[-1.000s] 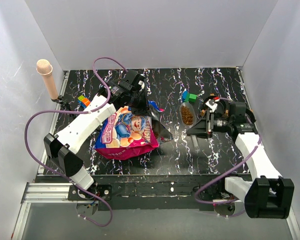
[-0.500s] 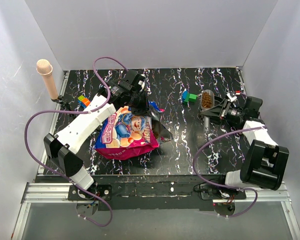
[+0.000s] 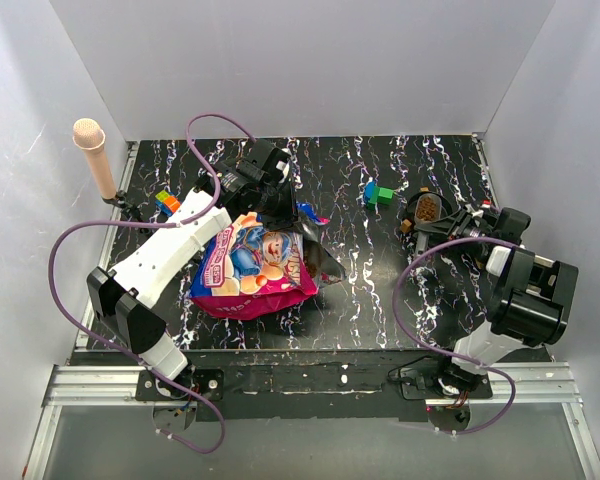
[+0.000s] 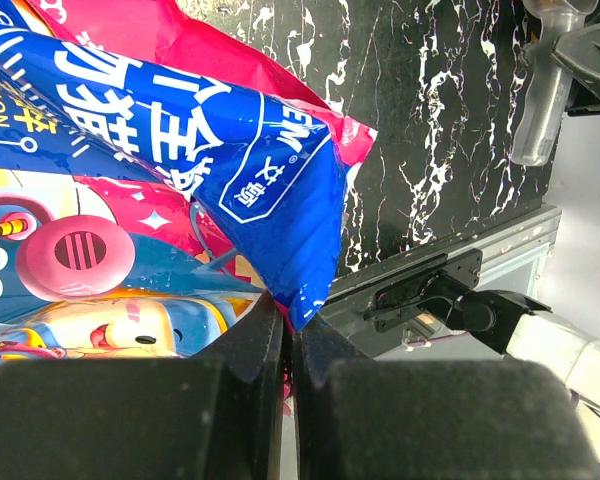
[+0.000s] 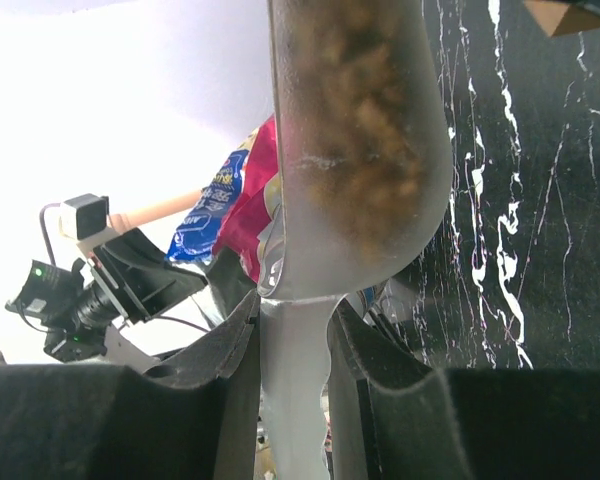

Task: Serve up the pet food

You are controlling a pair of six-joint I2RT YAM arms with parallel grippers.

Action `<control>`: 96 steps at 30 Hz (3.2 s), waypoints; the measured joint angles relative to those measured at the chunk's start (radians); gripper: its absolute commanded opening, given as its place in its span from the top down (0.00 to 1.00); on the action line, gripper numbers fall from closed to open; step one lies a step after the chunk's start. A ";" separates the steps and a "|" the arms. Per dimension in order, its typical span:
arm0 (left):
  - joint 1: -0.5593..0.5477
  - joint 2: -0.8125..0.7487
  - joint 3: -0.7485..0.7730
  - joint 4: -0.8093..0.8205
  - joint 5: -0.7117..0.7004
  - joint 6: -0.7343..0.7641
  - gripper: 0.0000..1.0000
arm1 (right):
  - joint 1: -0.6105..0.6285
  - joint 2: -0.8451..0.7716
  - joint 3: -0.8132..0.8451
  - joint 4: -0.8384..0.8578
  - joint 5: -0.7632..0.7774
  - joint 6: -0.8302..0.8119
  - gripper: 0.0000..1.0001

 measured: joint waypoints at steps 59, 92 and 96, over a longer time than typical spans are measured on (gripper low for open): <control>0.001 -0.011 -0.023 0.020 0.005 -0.019 1.00 | -0.002 -0.016 0.281 -0.464 0.216 0.698 0.99; 0.002 -0.019 -0.026 0.008 0.018 -0.018 1.00 | 0.547 0.122 0.531 -1.090 0.703 -0.582 0.99; 0.003 -0.034 -0.026 -0.007 0.015 -0.011 1.00 | 0.583 0.071 0.460 -1.011 0.719 -0.638 0.99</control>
